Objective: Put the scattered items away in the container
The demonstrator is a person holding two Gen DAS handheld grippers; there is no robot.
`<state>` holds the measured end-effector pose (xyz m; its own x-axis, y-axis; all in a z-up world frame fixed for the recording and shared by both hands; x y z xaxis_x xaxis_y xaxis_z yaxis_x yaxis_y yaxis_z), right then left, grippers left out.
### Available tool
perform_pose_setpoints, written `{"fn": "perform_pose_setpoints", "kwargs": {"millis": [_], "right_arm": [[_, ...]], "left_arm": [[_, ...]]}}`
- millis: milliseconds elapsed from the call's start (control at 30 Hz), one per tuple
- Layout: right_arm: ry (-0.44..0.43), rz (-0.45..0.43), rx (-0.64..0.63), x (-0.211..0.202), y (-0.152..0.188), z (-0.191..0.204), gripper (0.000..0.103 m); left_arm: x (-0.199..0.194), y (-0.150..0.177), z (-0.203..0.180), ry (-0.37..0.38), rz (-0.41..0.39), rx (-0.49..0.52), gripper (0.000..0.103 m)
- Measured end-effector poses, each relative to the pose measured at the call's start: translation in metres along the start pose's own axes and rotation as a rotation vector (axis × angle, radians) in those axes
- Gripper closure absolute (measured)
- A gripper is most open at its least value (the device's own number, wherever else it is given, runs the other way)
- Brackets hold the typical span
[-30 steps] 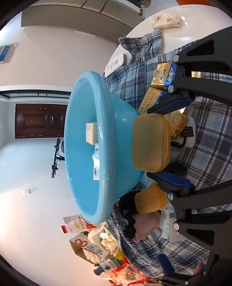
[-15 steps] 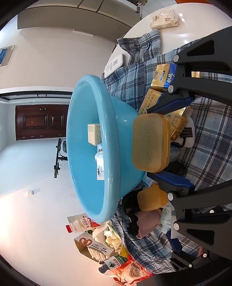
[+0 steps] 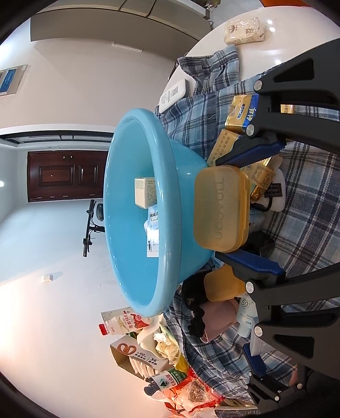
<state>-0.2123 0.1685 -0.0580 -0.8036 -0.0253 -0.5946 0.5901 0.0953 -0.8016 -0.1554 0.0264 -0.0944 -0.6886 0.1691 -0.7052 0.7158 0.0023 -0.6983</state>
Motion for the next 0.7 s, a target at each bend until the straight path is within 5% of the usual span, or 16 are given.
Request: {"fn": "perform_pose_setpoints", "kwargs": {"millis": [700], "right_arm": [[0.009, -0.043, 0.01, -0.032, -0.003, 0.004, 0.039]], "left_arm": [[-0.053, -0.016, 0.011, 0.056, -0.105, 0.004, 0.036]]}}
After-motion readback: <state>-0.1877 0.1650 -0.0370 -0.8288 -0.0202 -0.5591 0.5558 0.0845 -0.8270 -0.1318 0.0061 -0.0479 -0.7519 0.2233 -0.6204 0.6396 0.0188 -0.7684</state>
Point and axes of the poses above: each gripper's, at about its wrist camera, not at the fingertips, and x roughly the way its jaws point, z to its left, y to its underside, the point moved 6 cm from there along x, roughly the way its jaws point, and after that the axes turned 11 degrees about y, right-handed, at the moved point
